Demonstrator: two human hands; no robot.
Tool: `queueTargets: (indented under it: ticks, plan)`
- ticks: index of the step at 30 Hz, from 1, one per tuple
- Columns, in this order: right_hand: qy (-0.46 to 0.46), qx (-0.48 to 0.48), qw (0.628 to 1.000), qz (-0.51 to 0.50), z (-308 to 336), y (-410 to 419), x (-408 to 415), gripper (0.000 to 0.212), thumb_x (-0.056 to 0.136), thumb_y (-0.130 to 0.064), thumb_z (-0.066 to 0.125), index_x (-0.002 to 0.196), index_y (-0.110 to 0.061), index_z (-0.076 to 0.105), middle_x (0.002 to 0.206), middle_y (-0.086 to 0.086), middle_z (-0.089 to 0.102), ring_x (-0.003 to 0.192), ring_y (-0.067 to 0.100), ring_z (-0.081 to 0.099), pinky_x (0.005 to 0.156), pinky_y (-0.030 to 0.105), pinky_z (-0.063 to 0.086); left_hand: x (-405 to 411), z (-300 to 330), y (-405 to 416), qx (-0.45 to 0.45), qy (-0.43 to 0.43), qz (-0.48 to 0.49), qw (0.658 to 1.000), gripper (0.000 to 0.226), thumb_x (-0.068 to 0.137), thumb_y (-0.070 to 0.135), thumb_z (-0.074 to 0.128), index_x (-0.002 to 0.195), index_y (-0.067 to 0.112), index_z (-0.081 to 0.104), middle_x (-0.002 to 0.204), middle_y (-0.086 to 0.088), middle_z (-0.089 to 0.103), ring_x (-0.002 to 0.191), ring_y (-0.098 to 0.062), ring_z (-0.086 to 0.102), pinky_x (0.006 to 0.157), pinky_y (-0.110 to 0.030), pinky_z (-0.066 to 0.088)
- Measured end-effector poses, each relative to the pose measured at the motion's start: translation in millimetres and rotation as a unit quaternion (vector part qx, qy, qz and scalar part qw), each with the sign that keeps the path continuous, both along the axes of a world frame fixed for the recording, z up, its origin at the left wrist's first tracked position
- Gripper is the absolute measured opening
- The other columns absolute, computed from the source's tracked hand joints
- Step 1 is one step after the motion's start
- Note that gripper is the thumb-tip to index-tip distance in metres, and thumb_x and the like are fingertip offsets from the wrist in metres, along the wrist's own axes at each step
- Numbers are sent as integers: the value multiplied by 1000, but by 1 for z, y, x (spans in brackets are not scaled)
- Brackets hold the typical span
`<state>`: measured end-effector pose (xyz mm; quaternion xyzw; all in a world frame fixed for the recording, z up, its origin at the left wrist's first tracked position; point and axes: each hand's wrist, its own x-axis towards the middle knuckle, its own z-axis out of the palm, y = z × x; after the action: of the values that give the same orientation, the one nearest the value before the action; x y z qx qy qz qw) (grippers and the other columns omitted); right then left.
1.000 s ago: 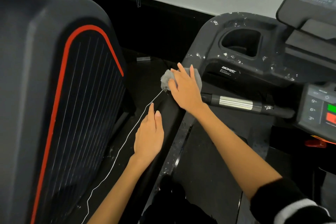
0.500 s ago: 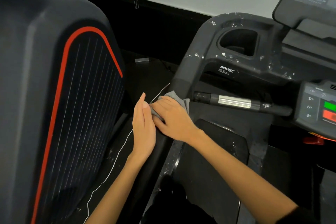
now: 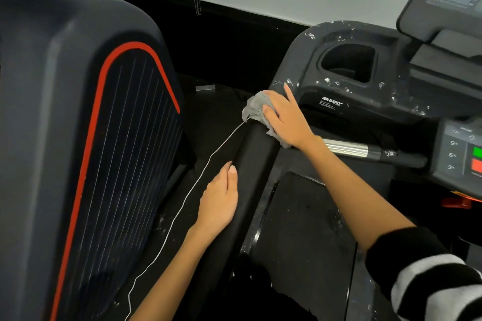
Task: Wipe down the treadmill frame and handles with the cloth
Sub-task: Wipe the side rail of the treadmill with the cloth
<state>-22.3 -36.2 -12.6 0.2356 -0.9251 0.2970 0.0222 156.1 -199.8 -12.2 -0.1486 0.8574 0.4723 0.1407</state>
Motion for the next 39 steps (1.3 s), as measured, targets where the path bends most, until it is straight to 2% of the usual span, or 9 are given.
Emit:
queueTargets:
  ticks: [4,8,13,18,23,29,32,36,39]
  plan:
    - [-16,-145,987,-69,-14,-13,37,51,99,-33,36,136,-1,50,142,12,50,140,7,31,122,33,-7,0,2,6,-56,24,10,998,52,101,43,17,143,20,38,132,-3,56,120,-21,52,103,-46,39]
    - [44,-215,973,-71,-30,-31,99,42,96,-22,48,134,-4,54,141,8,53,141,19,37,123,45,3,-4,5,8,-19,31,43,998,50,102,41,19,140,20,43,126,-7,60,118,-24,54,103,-44,39]
    - [35,-247,968,-25,-36,-32,146,36,97,-15,49,130,-6,58,139,5,56,141,20,37,122,47,9,-8,10,8,96,9,116,989,58,95,59,15,141,34,41,132,0,55,125,-18,48,109,-43,34]
    - [58,-228,972,7,-49,-19,136,38,97,-10,47,134,-6,54,143,9,51,142,25,36,121,51,11,-13,20,22,39,28,54,997,56,96,54,12,134,30,46,123,8,55,102,-1,46,90,-27,29]
    - [75,-223,972,0,-50,-12,91,39,95,-11,42,129,3,56,137,14,56,139,26,40,121,52,10,-33,20,27,-27,83,-9,996,66,89,59,9,126,21,48,116,2,58,106,-15,56,89,-36,42]
    - [20,-224,974,-23,-41,-3,53,49,98,-18,29,140,2,43,148,11,44,147,20,25,123,45,0,-58,14,38,-138,69,-45,987,61,98,49,16,151,19,15,139,-8,46,123,-23,48,96,-41,40]
    - [-22,-297,949,-99,-46,-11,57,48,101,-19,26,147,-8,36,154,7,36,149,18,18,123,47,-5,-68,15,42,-156,69,-46,984,58,100,46,17,151,19,12,143,-8,44,127,-24,46,99,-41,38]
    - [-134,-460,848,-227,-42,-35,83,51,105,-24,29,155,-17,18,158,4,31,147,16,26,121,52,15,-80,18,46,-103,63,-19,992,53,102,41,17,150,21,21,150,-4,37,135,-24,38,107,-41,32]
    - [-168,-449,847,-232,-38,-36,108,61,102,-37,33,156,-14,14,159,3,29,147,14,26,121,48,21,-85,22,49,-40,40,25,998,56,99,52,9,148,31,25,146,-1,42,134,-22,39,107,-42,29]
